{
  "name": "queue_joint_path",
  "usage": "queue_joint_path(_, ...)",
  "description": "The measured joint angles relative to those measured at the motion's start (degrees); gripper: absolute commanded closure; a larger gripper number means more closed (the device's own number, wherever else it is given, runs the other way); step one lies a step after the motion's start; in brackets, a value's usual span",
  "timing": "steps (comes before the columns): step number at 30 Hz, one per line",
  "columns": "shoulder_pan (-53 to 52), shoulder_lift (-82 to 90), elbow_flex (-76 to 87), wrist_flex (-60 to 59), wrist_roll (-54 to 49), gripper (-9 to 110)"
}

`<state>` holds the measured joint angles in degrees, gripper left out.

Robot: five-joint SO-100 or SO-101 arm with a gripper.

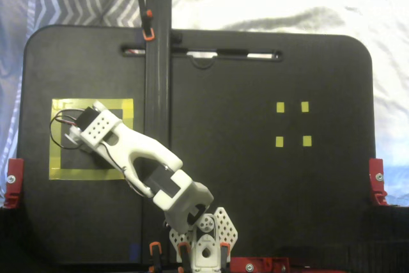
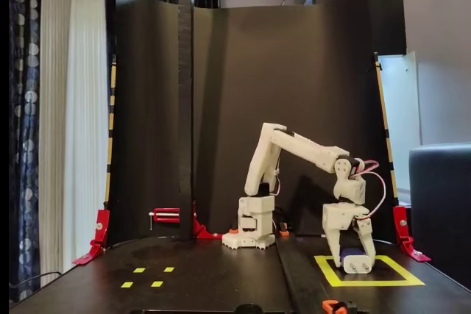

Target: Grasp a block and put it in the designated area.

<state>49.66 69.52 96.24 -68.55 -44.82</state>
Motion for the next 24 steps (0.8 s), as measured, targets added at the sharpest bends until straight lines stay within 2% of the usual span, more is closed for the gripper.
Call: queue_joint_path(24, -0.7, 4.0, -1.2, -5.7, -0.5, 66)
